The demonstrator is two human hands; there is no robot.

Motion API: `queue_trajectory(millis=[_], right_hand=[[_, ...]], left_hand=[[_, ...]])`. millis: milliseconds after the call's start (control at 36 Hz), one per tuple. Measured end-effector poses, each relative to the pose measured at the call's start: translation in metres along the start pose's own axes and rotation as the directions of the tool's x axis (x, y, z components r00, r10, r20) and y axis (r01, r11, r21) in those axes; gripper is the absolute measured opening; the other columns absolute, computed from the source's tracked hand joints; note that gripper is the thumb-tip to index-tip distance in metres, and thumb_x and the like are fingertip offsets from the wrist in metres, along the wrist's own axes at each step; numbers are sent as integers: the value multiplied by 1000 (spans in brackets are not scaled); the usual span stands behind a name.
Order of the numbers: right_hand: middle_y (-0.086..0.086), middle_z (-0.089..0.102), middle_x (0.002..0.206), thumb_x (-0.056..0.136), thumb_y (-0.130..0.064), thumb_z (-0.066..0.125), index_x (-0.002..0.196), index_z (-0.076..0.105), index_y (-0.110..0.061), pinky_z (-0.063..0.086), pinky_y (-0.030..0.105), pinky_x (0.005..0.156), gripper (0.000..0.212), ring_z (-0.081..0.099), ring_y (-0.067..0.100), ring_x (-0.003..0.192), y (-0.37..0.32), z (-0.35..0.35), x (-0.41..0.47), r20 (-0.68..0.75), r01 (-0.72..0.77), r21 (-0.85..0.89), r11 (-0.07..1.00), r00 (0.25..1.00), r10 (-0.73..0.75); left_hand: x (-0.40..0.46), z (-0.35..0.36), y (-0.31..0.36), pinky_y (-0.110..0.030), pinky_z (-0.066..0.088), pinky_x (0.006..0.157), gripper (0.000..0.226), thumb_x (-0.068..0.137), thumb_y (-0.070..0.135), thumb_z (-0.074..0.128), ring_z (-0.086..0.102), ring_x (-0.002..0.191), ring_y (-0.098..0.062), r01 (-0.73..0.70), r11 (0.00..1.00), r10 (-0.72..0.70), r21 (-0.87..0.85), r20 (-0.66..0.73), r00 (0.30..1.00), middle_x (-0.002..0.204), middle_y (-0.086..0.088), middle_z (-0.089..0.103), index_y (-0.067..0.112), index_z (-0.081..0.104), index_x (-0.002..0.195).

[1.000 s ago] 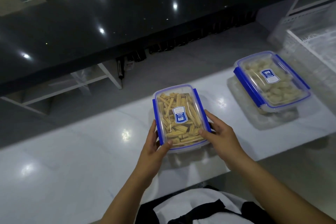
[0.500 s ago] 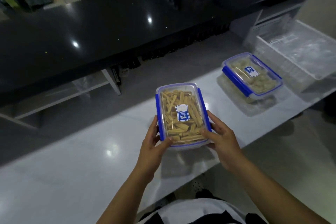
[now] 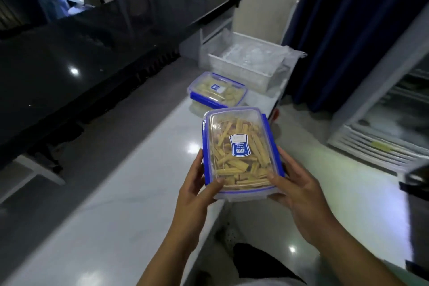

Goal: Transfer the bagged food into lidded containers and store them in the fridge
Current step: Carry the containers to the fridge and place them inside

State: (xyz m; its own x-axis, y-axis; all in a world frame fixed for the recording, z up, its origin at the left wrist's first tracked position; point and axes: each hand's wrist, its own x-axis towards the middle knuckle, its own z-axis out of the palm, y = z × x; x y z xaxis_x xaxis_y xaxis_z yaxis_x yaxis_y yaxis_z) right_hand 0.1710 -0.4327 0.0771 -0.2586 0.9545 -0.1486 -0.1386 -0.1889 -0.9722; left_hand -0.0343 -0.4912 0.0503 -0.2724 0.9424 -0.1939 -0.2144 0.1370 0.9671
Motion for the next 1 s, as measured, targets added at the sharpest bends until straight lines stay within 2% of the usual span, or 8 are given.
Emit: queue_trajectory(millis=[167,361,389,528,694,833,944,1000], right_hand=[[-5,72,121,78,-22,73,126,64,-47,61,33,74,54,71,20,108,-27,-68,-28,-232,64,31,997,971,-55],[-8,73,119,77,-25,73,126,64,-46,60,30,68,54,72,17,105,-38,-156,-37,-450,126,97,987,890,-69],[-9,73,119,77,-24,73,126,64,-46,60,29,68,54,72,17,104,-39,-169,-36,-472,133,109,985,879,-67],[-7,72,120,73,-27,77,128,63,-45,59,27,68,60,72,16,104,-46,-240,-27,-545,168,151,974,836,-60],[-7,71,122,69,-34,79,129,62,-45,59,28,70,64,71,18,106,-44,-315,-8,-571,178,174,969,820,-48],[-10,69,125,69,-39,78,130,59,-48,59,31,73,65,70,16,109,-53,-357,14,-555,136,186,973,832,-10],[-7,69,127,71,-37,78,133,58,-43,58,41,78,65,70,21,110,-58,-393,36,-575,146,231,962,818,14],[-4,69,127,77,-31,76,134,57,-41,58,45,79,61,71,24,108,-57,-414,48,-582,146,271,951,812,41]], left_hand=[[18,74,6,-43,60,89,65,89,37,73,67,118,-20,2,1000,-3,1,278,961,133,10,65,50,42,146],[49,176,2,-28,60,81,69,89,30,73,68,116,-17,-16,998,-13,56,477,879,130,11,67,47,41,147],[54,192,1,-29,61,81,68,89,30,74,68,115,-17,-14,998,-20,64,492,870,130,10,68,47,41,147],[81,272,-9,-54,57,91,71,82,32,74,70,112,-22,-12,993,-54,115,547,835,129,8,68,49,44,144],[110,349,-34,-57,55,93,70,84,30,75,68,115,-23,-40,991,-42,127,584,811,131,8,67,52,45,143],[129,393,-40,-41,61,84,72,82,32,75,68,115,-25,-6,993,-64,116,591,804,133,5,66,50,45,144],[154,429,-37,-53,57,91,76,76,40,76,67,117,-26,-16,988,-81,151,615,784,135,5,65,50,44,144],[170,448,-37,-52,58,90,75,77,40,76,67,118,-26,-15,985,-98,171,634,767,135,4,65,49,45,144]])
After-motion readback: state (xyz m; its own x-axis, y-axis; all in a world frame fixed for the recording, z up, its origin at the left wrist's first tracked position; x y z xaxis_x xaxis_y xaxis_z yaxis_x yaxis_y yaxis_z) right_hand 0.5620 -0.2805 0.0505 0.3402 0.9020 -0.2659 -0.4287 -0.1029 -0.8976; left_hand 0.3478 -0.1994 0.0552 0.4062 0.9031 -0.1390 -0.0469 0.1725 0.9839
